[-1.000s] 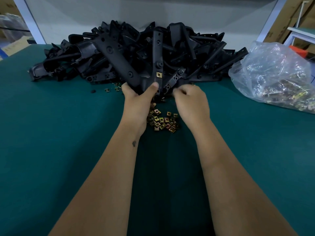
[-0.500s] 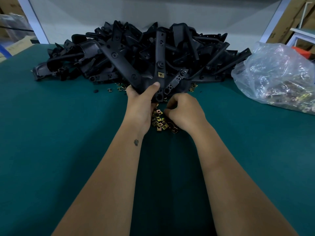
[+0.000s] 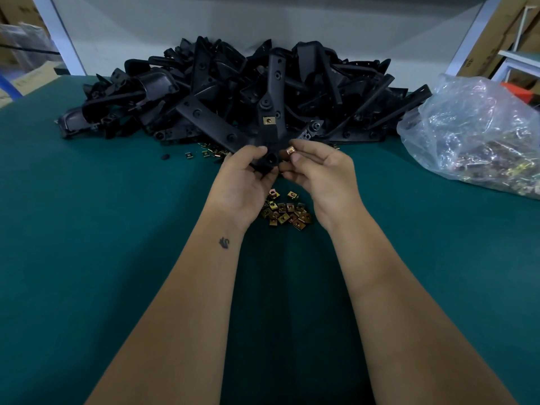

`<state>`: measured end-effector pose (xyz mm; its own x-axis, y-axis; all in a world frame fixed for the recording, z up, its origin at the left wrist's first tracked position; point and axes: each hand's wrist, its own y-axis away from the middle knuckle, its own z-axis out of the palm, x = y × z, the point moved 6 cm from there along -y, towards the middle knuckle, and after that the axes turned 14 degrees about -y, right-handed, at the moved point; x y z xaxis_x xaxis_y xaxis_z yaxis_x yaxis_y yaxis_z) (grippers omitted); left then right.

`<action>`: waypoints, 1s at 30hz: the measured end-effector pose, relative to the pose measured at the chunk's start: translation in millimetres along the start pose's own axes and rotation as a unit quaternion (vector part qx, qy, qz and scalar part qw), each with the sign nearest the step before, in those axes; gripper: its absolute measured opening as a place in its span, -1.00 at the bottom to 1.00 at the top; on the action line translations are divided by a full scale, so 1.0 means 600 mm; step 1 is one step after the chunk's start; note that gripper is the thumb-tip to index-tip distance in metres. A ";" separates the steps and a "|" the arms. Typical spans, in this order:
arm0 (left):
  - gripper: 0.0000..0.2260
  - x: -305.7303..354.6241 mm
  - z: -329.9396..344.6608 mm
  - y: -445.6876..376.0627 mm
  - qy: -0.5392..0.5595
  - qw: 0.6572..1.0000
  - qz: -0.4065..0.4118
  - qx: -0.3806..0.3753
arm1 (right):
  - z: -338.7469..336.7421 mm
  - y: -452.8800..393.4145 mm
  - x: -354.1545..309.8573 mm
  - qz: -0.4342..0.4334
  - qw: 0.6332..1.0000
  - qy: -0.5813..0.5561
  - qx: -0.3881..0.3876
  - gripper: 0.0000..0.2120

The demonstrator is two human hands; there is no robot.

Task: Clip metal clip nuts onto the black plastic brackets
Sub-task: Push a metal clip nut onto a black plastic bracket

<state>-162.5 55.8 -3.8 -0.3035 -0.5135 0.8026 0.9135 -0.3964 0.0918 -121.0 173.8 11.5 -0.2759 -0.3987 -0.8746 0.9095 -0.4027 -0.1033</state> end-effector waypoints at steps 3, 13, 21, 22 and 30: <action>-0.89 0.000 -0.002 0.001 0.018 1.000 -0.004 -0.012 | 0.000 0.001 0.000 0.001 1.000 -0.007 0.002 -0.82; -0.89 -0.004 0.001 -0.001 0.018 1.000 -0.002 -0.018 | -0.004 -0.004 0.003 0.000 1.000 -0.006 0.015 -0.78; -0.91 -0.003 -0.003 -0.001 0.025 1.000 -0.009 -0.017 | -0.003 -0.002 0.003 0.031 0.991 -0.133 0.017 -0.88; -0.91 -0.004 -0.003 -0.001 0.028 0.999 -0.010 -0.016 | -0.003 -0.002 0.002 0.028 0.990 -0.135 0.015 -0.88; -0.85 -0.004 -0.003 0.001 0.046 0.999 -0.013 -0.021 | -0.002 0.001 -0.002 -0.015 1.000 0.003 0.003 -0.82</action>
<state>-161.4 55.3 -6.7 -0.3529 -0.5689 0.7428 0.8934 -0.4408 0.0868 -119.4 175.1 11.8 -0.3009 -0.3811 -0.8742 0.8989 -0.4196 -0.1265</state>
